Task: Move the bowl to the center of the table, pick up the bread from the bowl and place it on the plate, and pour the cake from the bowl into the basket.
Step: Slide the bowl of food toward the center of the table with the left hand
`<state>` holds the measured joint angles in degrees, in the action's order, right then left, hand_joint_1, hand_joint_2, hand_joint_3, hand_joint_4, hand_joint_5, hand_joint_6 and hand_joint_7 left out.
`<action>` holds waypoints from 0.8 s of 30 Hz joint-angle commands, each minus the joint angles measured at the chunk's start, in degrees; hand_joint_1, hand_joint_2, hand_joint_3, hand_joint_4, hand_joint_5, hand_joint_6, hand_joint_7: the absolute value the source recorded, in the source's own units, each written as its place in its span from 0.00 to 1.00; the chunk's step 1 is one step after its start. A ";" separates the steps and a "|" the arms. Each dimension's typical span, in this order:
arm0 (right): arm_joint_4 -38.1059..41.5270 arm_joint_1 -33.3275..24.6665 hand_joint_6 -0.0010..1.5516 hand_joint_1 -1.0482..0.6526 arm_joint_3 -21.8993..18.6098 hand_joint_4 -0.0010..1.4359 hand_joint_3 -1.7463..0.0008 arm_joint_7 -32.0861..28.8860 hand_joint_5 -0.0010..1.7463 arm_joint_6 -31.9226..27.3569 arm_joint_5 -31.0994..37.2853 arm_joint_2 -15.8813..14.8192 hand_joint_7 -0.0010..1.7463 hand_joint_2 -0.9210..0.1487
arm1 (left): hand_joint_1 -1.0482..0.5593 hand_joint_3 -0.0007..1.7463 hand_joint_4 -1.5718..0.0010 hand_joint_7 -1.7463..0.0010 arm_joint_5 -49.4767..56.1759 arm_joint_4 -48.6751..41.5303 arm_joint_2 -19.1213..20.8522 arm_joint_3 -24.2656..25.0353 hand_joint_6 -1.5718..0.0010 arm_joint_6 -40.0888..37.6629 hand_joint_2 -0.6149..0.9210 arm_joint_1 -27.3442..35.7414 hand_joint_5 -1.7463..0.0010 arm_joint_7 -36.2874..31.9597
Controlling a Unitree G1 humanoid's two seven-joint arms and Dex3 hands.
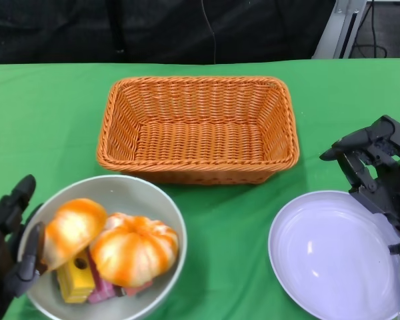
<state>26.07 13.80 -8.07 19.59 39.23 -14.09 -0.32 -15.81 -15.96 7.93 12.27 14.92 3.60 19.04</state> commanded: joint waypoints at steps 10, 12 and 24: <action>-0.16 -0.68 0.45 0.56 -0.30 0.52 0.76 -0.75 0.77 0.58 0.33 -0.23 0.63 0.00 | 0.10 0.40 0.87 0.99 0.79 5.63 -2.28 -1.87 0.90 -0.46 1.00 2.53 0.99 -1.39; -0.35 -0.84 0.45 0.56 -0.15 0.52 0.76 -1.08 0.77 0.49 0.82 -0.20 0.63 0.00 | 0.10 0.40 0.87 1.00 0.58 6.28 -2.38 -2.28 0.90 -0.57 1.00 2.82 0.99 -0.86; 0.45 -0.59 0.45 0.57 0.10 0.52 0.76 -0.66 0.77 1.38 0.41 0.10 0.64 0.00 | 0.11 0.38 0.87 0.99 -0.56 9.91 -4.40 -3.73 0.90 -2.59 1.00 3.81 0.99 -1.16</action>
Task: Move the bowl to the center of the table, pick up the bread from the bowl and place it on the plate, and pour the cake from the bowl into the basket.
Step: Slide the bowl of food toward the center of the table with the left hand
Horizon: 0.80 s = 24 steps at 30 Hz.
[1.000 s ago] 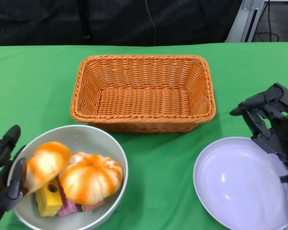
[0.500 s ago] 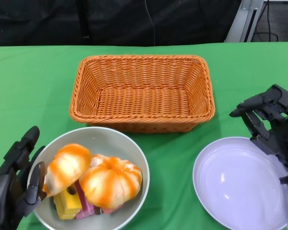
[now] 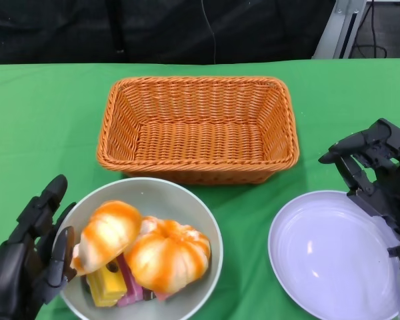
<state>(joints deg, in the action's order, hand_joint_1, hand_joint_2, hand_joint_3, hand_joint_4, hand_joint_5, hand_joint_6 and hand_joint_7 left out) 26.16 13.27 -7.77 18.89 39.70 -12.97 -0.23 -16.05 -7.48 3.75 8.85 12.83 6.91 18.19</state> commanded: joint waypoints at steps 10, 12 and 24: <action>0.06 -0.27 0.45 0.57 -0.13 0.50 0.76 0.10 0.78 0.41 -0.40 -0.08 0.65 0.00 | 0.11 0.38 0.87 0.99 0.35 2.53 -0.77 -0.83 0.89 -1.49 1.00 0.72 0.99 -0.73; -0.05 -0.30 0.45 0.57 -0.03 0.50 0.76 0.78 0.78 0.00 -1.11 -0.05 0.65 0.00 | 0.12 0.38 0.87 0.99 0.67 2.88 -1.34 -1.61 0.89 -2.57 1.00 0.51 1.00 -1.34; 0.24 -0.38 0.45 0.56 0.02 0.50 0.77 1.13 0.78 0.42 -1.10 0.26 0.64 0.00 | 0.12 0.37 0.87 1.00 -0.36 2.56 -1.48 -3.25 0.89 -4.76 1.00 -0.67 1.00 -0.10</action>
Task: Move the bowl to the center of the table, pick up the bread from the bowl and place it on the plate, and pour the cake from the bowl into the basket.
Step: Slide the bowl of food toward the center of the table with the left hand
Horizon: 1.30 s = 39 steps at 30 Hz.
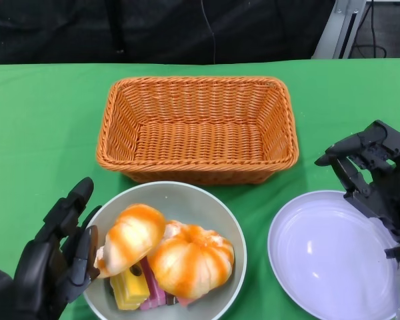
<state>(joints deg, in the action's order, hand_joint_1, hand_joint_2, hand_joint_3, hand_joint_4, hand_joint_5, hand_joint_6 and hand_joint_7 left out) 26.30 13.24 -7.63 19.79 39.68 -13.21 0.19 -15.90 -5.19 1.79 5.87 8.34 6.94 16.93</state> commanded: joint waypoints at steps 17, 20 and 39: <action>0.21 -0.67 0.45 0.56 -0.37 0.51 0.76 0.66 0.77 1.29 -0.67 -0.08 0.64 0.00 | 0.11 0.36 0.87 1.00 1.63 -1.42 -0.23 -2.99 0.89 1.18 1.00 -4.14 1.00 2.08; 0.59 -0.53 0.45 0.56 -0.39 0.51 0.76 0.61 0.77 1.66 -0.59 -0.04 0.64 0.00 | 0.12 0.38 0.88 1.00 2.66 -2.85 0.05 -3.59 0.90 3.17 1.00 -5.11 1.00 2.69; 0.38 -1.08 0.45 0.57 -0.46 0.51 0.75 0.70 0.76 1.67 -0.90 0.15 0.64 0.00 | 0.15 0.32 0.82 0.98 7.99 -15.69 -1.19 0.58 0.85 14.82 1.00 -14.08 0.98 -5.39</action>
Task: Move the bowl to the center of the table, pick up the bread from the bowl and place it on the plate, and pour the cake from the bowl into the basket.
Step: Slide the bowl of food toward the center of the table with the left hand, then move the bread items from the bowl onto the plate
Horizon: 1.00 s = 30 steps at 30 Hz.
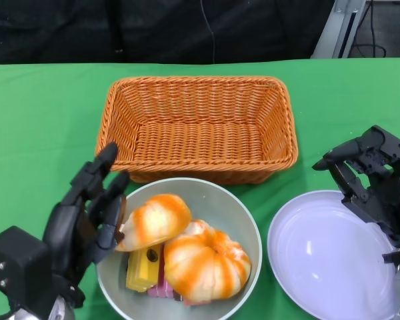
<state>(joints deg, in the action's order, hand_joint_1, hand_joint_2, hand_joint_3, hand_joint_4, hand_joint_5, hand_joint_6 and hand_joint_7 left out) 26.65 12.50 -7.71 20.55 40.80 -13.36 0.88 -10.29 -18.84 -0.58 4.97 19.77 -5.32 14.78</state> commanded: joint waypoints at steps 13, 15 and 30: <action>1.19 0.28 0.45 0.56 -0.59 0.51 0.76 0.65 0.76 0.13 -1.60 -0.73 0.63 0.00 | 0.22 0.11 0.49 0.96 -3.29 -9.21 0.02 7.80 0.52 21.38 1.00 -8.00 0.94 -5.34; 1.47 0.44 0.45 0.56 -0.73 0.51 0.76 0.70 0.77 0.37 -1.70 -0.78 0.63 0.00 | 0.26 0.10 0.45 0.96 -4.22 -8.35 -0.29 8.26 0.48 23.49 1.00 -8.63 0.94 -5.41; -1.73 0.07 0.44 0.48 -0.56 0.42 0.85 0.74 0.67 2.67 0.79 -5.13 0.35 0.07 | 0.59 0.16 0.41 0.89 3.80 -31.61 7.27 8.81 0.21 30.78 1.00 -18.35 0.43 -6.70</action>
<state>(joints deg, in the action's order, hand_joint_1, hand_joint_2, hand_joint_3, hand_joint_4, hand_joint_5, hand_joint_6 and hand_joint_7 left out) 26.30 12.48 -8.08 20.54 42.25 -12.54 -2.65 -7.43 -48.31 5.05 13.67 49.68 -22.73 9.07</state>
